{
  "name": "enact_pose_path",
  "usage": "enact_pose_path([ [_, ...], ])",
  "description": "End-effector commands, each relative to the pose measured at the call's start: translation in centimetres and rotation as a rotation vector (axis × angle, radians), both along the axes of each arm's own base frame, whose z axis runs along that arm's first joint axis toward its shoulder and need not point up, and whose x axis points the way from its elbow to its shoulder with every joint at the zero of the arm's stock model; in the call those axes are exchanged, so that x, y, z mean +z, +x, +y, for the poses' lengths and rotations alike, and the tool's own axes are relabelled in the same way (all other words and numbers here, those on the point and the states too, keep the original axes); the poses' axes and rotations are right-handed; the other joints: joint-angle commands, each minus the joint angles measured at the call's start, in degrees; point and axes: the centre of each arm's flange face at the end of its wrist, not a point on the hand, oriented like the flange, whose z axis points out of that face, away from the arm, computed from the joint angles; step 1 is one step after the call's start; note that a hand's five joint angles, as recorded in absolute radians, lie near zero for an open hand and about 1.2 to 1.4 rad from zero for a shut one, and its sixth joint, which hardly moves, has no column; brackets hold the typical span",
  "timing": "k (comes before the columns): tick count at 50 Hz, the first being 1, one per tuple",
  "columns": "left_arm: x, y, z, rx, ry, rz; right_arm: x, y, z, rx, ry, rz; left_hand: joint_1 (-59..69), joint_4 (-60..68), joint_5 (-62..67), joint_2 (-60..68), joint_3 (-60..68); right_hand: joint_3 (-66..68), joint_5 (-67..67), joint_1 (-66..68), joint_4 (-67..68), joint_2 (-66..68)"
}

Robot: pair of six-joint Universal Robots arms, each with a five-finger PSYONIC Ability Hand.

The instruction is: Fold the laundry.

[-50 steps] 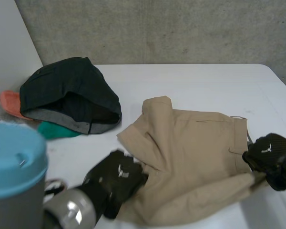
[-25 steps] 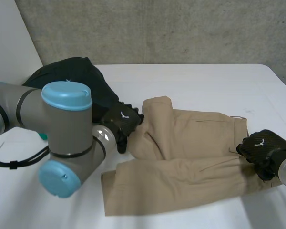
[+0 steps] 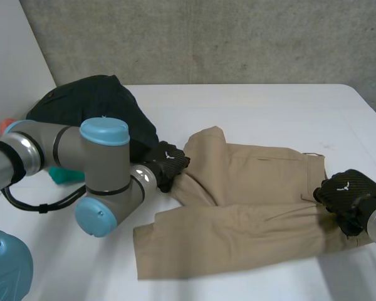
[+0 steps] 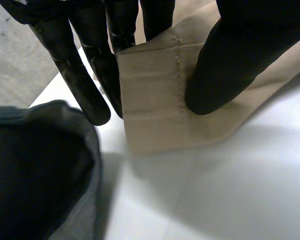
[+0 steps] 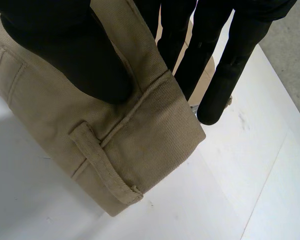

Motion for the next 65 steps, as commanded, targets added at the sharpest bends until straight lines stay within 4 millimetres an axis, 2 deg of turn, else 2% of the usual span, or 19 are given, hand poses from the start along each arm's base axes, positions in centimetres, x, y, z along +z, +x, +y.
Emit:
enact_pose_path([
  [1, 0.1, 1.6, -0.7, 0.159, -0.067, -0.106, 0.1, 0.0, 0.0, 0.001, -0.005, 0.000, 13.60, 11.56, 14.12, 11.76, 12.09, 11.70, 11.24, 16.25, 11.37, 12.72],
  [5, -0.6, 2.3, 0.1, 0.207, -0.061, -0.168, 0.1, 0.1, 0.1, 0.001, -0.001, -0.009, 13.60, 11.56, 14.12, 11.76, 12.09, 11.70, 11.24, 16.25, 11.37, 12.72],
  [10, 0.9, 2.3, 1.2, 0.207, -0.087, -0.163, 0.2, 0.3, 0.1, -0.012, 0.002, -0.040, 13.60, 11.56, 14.12, 11.76, 12.09, 11.70, 11.24, 16.25, 11.37, 12.72],
  [15, 1.3, 1.7, 1.8, 0.194, -0.095, -0.149, 0.1, 0.3, 0.1, -0.021, 0.002, -0.052, 13.60, 11.56, 14.12, 11.76, 12.09, 11.70, 11.24, 16.25, 11.37, 12.72],
  [19, 2.1, 1.3, 2.4, 0.183, -0.107, -0.137, 0.1, 0.5, 0.2, -0.017, 0.006, -0.058, -42.94, -44.99, -42.43, -44.78, -44.46, 11.70, 11.24, 16.25, 11.37, 12.72],
  [23, 5.3, 1.4, 3.1, 0.186, -0.145, -0.079, 0.1, 0.6, 0.3, -0.015, 0.007, -0.065, -44.07, -46.11, -43.56, -45.91, -45.59, 11.70, 11.24, 16.25, 11.37, 12.72],
  [26, 6.3, 1.9, 3.7, 0.194, -0.137, -0.048, 0.2, 0.6, 0.2, -0.015, 0.001, -0.066, -44.07, -46.11, -43.56, -45.91, -45.59, 11.70, 11.24, 16.25, 11.37, 12.72],
  [30, 7.8, 2.8, 6.0, 0.202, -0.067, 0.011, 0.3, 0.6, 0.2, -0.014, -0.010, -0.068, -43.57, -45.61, -43.05, -45.41, -45.08, 11.70, 11.24, 16.25, 11.37, 12.72],
  [37, 6.4, 2.3, 10.7, 0.085, 0.142, 0.020, 0.9, 0.6, 0.1, -0.009, -0.046, -0.074, -44.07, -46.11, -43.55, -45.91, -45.58, 11.70, 11.24, 16.25, 11.37, 12.72],
  [41, 5.3, 1.8, 11.2, 0.044, 0.188, 0.021, 1.6, 0.7, 0.2, -0.002, -0.078, -0.081, -47.08, -49.12, -46.56, -48.92, -48.59, 11.70, 11.24, 16.25, 11.37, 12.72],
  [44, 3.6, 1.3, 10.3, 0.052, 0.202, 0.011, 2.7, 1.0, 1.0, 0.032, -0.122, -0.102, -48.28, -50.32, -47.76, -50.12, -49.79, 11.70, 11.24, 16.25, 11.37, 12.72],
  [50, 3.2, 0.1, 8.8, 0.058, 0.152, 0.051, 5.4, 1.6, 2.8, 0.139, -0.215, -0.168, -46.26, -48.30, -45.75, -48.10, -47.78, 11.70, 11.24, 16.25, 11.37, 12.72],
  [52, 3.4, 0.0, 8.6, 0.060, 0.148, 0.057, 5.6, 1.7, 2.9, 0.150, -0.219, -0.175, -40.57, -42.61, -40.05, -42.41, -42.08, 11.70, 11.24, 16.25, 11.37, 12.72],
  [53, 3.4, 0.0, 8.6, 0.059, 0.148, 0.055, 5.6, 1.6, 2.9, 0.151, -0.219, -0.176, -36.71, -38.75, -36.19, -38.55, -38.22, 11.70, 11.24, 16.25, 11.37, 12.72],
  [54, 3.2, 0.0, 8.7, 0.058, 0.151, 0.052, 5.6, 1.5, 2.8, 0.148, -0.217, -0.178, -27.01, -29.05, -26.50, -28.85, -28.53, 11.70, 11.24, 16.25, 11.37, 12.72],
  [57, 3.1, -0.1, 9.0, 0.055, 0.154, 0.046, 5.7, 1.0, 2.4, 0.127, -0.221, -0.176, -14.85, -16.89, -14.33, -16.69, -16.36, 11.70, 11.24, 16.25, 11.37, 12.72],
  [58, 3.0, 0.0, 9.1, 0.055, 0.158, 0.041, 5.7, 0.9, 2.3, 0.122, -0.223, -0.172, 0.19, -1.86, 0.70, -1.65, -1.33, 11.70, 11.24, 16.25, 11.37, 12.72],
  [60, 2.9, 0.0, 9.2, 0.056, 0.160, 0.039, 5.7, 0.8, 2.1, 0.114, -0.222, -0.171, 13.55, 11.51, 14.07, 11.71, 12.04, 11.70, 11.24, 16.25, 11.37, 12.72],
  [65, 3.7, 0.1, 9.1, 0.060, 0.145, 0.052, 4.9, 0.6, 1.0, 0.100, -0.187, -0.169, 13.60, 11.56, 14.12, 11.76, 12.09, 11.70, 11.24, 16.25, 11.37, 12.72],
])
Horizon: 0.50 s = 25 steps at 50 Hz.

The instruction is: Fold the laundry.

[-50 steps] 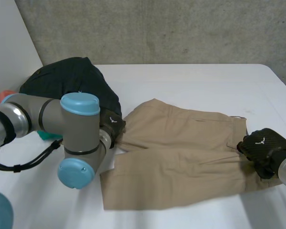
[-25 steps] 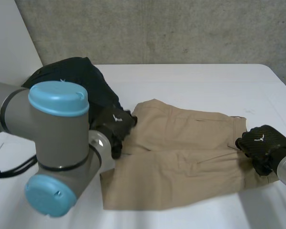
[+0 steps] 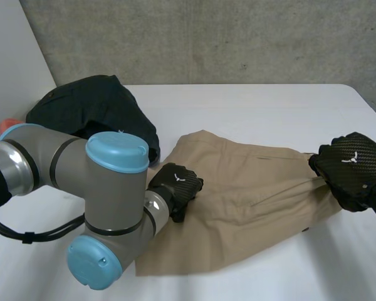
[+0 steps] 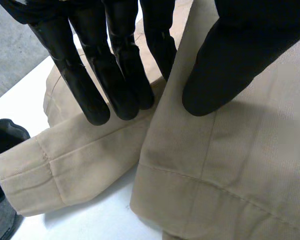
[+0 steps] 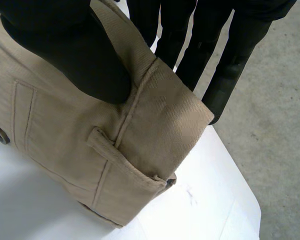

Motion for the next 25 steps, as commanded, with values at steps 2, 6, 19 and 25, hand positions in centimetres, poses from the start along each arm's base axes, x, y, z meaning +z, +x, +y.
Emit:
enact_pose_path([
  [2, 1.5, 0.2, -0.1, 0.007, -0.030, 0.022, -1.4, -0.5, -2.0, -0.031, 0.069, 0.012, 13.91, 12.56, 13.73, 12.59, 13.04, 11.70, 11.24, 16.25, 11.37, 12.72],
  [6, 3.1, 0.2, -0.9, 0.015, -0.071, 0.060, -2.3, -0.3, -3.9, -0.040, 0.117, 0.019, 13.91, 12.56, 13.73, 12.59, 13.04, 11.70, 11.24, 16.25, 11.37, 12.72],
  [19, 6.7, -3.5, -8.2, 0.025, -0.488, 0.215, -3.6, 1.4, -11.3, -0.178, 0.062, -0.019, 13.91, 12.56, 13.73, 12.59, 13.04, 11.70, 11.24, 16.25, 11.37, 12.72],
  [25, 4.0, -5.6, -12.7, 0.011, -0.685, 0.133, -5.8, 3.3, -15.4, -0.216, -0.023, -0.022, 13.91, 12.56, 13.73, 12.59, 13.04, 11.70, 11.24, 16.25, 11.37, 12.72],
])
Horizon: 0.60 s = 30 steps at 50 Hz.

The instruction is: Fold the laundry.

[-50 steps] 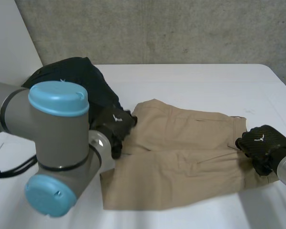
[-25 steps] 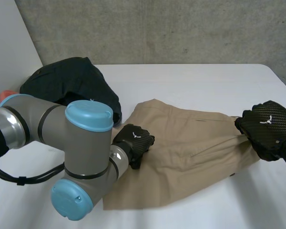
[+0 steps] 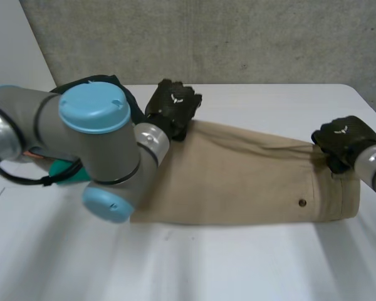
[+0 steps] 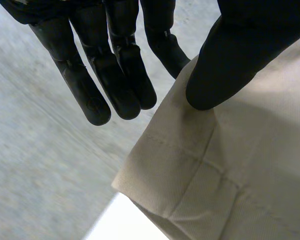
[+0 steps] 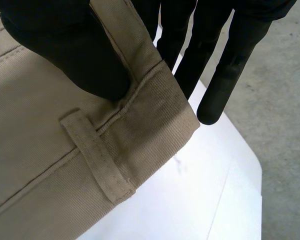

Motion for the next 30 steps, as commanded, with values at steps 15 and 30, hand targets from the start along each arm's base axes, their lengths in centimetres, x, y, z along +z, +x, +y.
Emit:
enact_pose_path([
  [15, -7.1, -4.7, -7.4, 0.033, -0.358, -0.014, -5.3, 4.3, -8.4, -0.128, -0.291, -0.049, -56.09, -58.67, -56.38, -58.40, -58.11, -58.30, -58.77, -53.75, -58.64, -57.28],
  [30, -1.7, -0.2, -0.7, 0.006, -0.187, 0.071, -4.5, -0.8, 0.0, -0.100, 0.270, -0.211, -56.09, -58.67, -56.38, -58.40, -58.11, -53.35, -53.81, -48.80, -53.68, -52.33],
])
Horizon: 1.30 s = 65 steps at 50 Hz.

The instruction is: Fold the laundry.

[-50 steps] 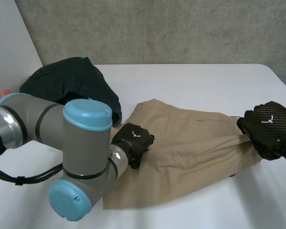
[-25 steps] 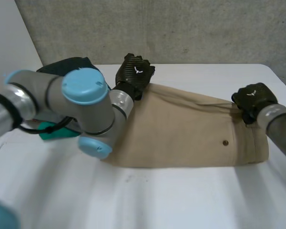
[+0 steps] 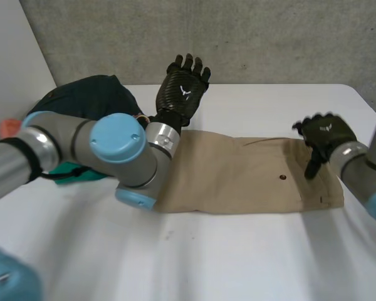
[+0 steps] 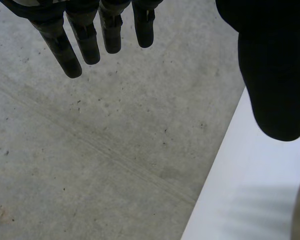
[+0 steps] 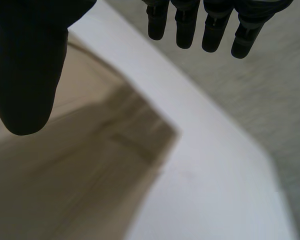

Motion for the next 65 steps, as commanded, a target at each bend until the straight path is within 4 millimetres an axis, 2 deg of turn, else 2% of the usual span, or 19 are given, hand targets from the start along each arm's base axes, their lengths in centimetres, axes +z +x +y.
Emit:
enact_pose_path([
  [1, 0.8, 2.4, 3.2, -0.027, 0.148, 0.065, -2.4, -3.7, 2.1, -0.004, 0.218, -0.053, -1.01, -1.47, -2.83, -1.75, -1.98, 4.19, 3.22, 3.17, 4.13, 4.10],
  [6, -0.3, 3.5, 4.2, -0.018, 0.233, 0.094, -3.5, -4.4, 1.8, -0.009, 0.182, -0.025, -1.01, -1.47, -2.83, -1.75, -1.98, 10.73, 9.76, 9.71, 10.67, 10.64],
  [12, -1.0, 3.9, 4.3, -0.002, 0.256, 0.086, -4.6, -4.7, 1.2, -0.010, 0.149, 0.023, -1.01, -1.47, -2.83, -1.75, -1.98, 36.28, 35.31, 35.26, 36.22, 36.19],
  [14, -1.1, 4.0, 4.3, 0.007, 0.260, 0.085, -4.6, -5.0, 1.1, -0.019, 0.148, 0.032, -1.01, -1.47, -2.83, -1.75, -1.98, 68.09, 67.12, 67.07, 68.04, 68.00],
  [19, -0.3, 4.4, 4.6, 0.013, 0.254, 0.093, -4.3, -6.5, 0.6, -0.067, 0.123, 0.036, -1.01, -1.47, -2.83, -1.75, -1.98, 68.23, 67.26, 67.21, 68.17, 68.13],
  [25, 1.2, 5.1, 5.4, 0.012, 0.238, 0.107, -0.8, -9.2, -0.1, -0.131, 0.011, 0.103, -1.01, -1.47, -2.83, -1.75, -1.98, 68.23, 67.26, 67.21, 68.17, 68.13],
  [31, 2.2, 6.0, 6.3, 0.015, 0.233, 0.115, 0.6, -9.9, -0.4, -0.106, -0.059, 0.247, -1.01, -1.47, -2.83, -1.75, -1.98, 68.23, 67.26, 67.21, 68.17, 68.13],
  [35, 2.7, 6.5, 6.9, 0.016, 0.231, 0.117, 1.6, -6.7, 0.4, 0.024, -0.135, 0.321, -1.01, -1.47, -2.83, -1.75, -1.98, 68.23, 67.26, 67.21, 68.17, 68.13],
  [36, 2.7, 6.6, 7.0, 0.016, 0.233, 0.117, 2.4, -3.4, 1.3, 0.126, -0.195, 0.332, -1.01, -1.47, -2.83, -1.75, -1.98, 68.23, 67.26, 67.21, 68.17, 68.13],
  [40, 3.2, 7.1, 7.6, 0.014, 0.238, 0.130, 3.5, 4.6, 5.2, 0.378, -0.328, 0.322, -1.01, -1.47, -2.83, -1.75, -1.98, 68.23, 67.26, 67.21, 68.17, 68.13],
  [42, 3.4, 7.3, 7.7, 0.014, 0.244, 0.135, 2.8, 7.0, 6.7, 0.465, -0.349, 0.316, -1.01, -1.47, -2.83, -1.75, -1.98, 68.23, 67.26, 67.21, 68.17, 68.13],
  [43, 3.4, 7.4, 7.8, 0.013, 0.246, 0.139, 1.3, 9.1, 8.1, 0.555, -0.347, 0.326, -1.01, -1.47, -2.83, -1.75, -1.98, 68.23, 67.26, 67.21, 68.17, 68.13],
  [47, 3.6, 7.8, 8.0, 0.018, 0.260, 0.149, -2.5, 12.7, 11.3, 0.764, -0.344, 0.399, -1.01, -1.47, -2.83, -1.75, -1.98, 68.23, 67.26, 67.21, 68.17, 68.13],
  [51, 3.6, 8.3, 7.6, 0.033, 0.262, 0.152, -3.6, 14.7, 13.0, 0.867, -0.385, 0.434, -1.01, -1.47, -2.83, -1.75, -1.98, 68.23, 67.26, 67.21, 68.17, 68.13],
  [54, 3.8, 8.5, 7.1, 0.051, 0.256, 0.162, -3.2, 15.2, 13.3, 0.878, -0.394, 0.407, -1.01, -1.47, -2.83, -1.75, -1.98, 25.72, 24.76, 24.70, 25.67, 25.63],
  [55, 4.0, 8.6, 7.0, 0.055, 0.252, 0.165, -3.2, 15.2, 13.3, 0.871, -0.380, 0.377, -1.01, -1.47, -2.83, -1.75, -1.98, -1.77, -2.74, -2.79, -1.83, -1.87],
  [58, 4.7, 8.6, 6.4, 0.063, 0.231, 0.180, -2.2, 15.0, 13.0, 0.831, -0.341, 0.292, -1.01, -1.47, -2.83, -1.75, -1.98, -1.77, -2.74, -2.79, -1.83, -1.87],
  [62, 6.0, 7.9, 5.8, 0.053, 0.201, 0.202, 2.5, 12.9, 11.8, 0.664, -0.236, -0.016, -1.01, -1.47, -2.83, -1.75, -1.98, -1.77, -2.74, -2.79, -1.83, -1.87],
  [65, 6.5, 7.1, 5.1, 0.043, 0.197, 0.208, 4.1, 11.0, 10.2, 0.550, -0.182, -0.149, -1.01, -1.47, -2.83, -1.75, -1.98, -1.77, -2.74, -2.79, -1.83, -1.87],
])
